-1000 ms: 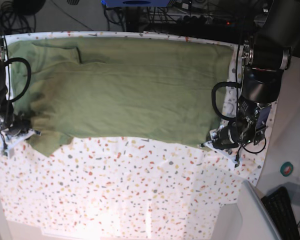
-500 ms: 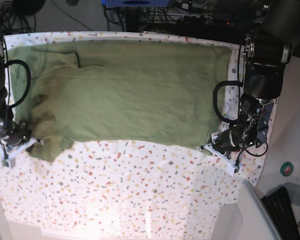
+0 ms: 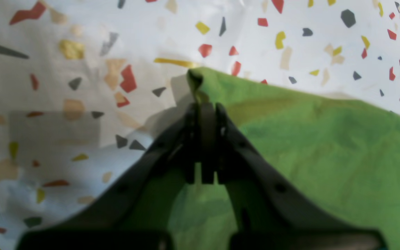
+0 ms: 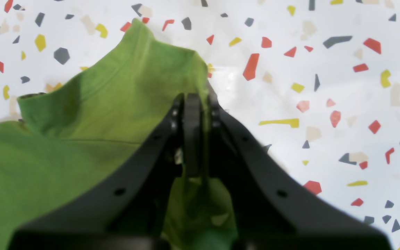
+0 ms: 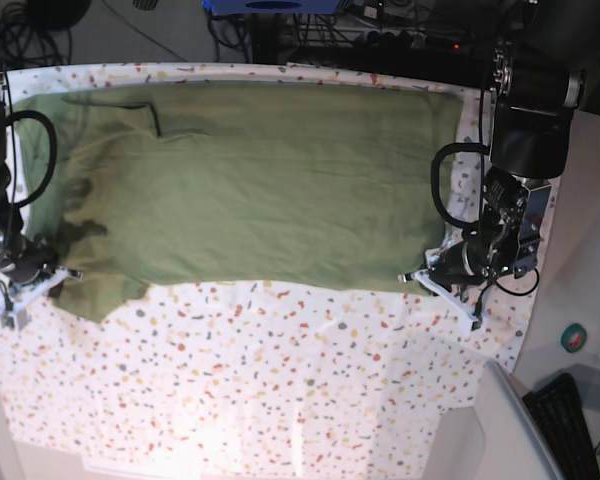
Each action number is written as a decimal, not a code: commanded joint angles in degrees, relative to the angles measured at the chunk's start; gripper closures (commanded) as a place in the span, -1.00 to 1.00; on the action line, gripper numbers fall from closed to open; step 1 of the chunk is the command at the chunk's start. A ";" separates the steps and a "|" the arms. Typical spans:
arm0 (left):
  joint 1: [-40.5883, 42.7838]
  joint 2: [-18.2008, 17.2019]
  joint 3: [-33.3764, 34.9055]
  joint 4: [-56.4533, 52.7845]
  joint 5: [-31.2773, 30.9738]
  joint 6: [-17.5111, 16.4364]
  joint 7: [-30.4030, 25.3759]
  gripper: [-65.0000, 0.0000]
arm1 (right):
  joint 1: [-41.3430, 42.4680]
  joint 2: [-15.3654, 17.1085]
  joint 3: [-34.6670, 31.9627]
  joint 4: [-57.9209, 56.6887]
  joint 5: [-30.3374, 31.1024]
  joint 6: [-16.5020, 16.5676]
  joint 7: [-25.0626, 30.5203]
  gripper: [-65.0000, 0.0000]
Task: Layout the t-shirt on the table in an organized manner, then fold the t-shirt properly
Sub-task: 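Lift the hem with both grippers and fold it toward the collar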
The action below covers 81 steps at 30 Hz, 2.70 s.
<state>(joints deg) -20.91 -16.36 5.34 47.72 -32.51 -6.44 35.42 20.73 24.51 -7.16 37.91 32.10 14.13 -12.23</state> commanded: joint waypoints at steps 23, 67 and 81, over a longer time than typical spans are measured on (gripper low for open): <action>-14.21 -0.74 0.50 -16.56 -0.32 -0.64 -6.98 -0.42 | 1.47 0.85 0.17 0.90 0.39 0.07 0.93 1.00; -12.46 2.69 3.93 -13.83 -0.41 -0.73 -9.53 1.00 | 1.47 0.76 0.17 0.90 0.39 0.16 1.28 1.00; -8.59 1.37 3.84 -6.98 -0.41 -0.73 -5.49 1.00 | 1.73 0.50 0.17 0.90 -13.06 0.42 11.04 1.00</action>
<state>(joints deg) -28.08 -14.66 9.41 39.68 -32.58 -6.87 30.72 20.93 24.21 -7.35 38.04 17.69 14.20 -2.66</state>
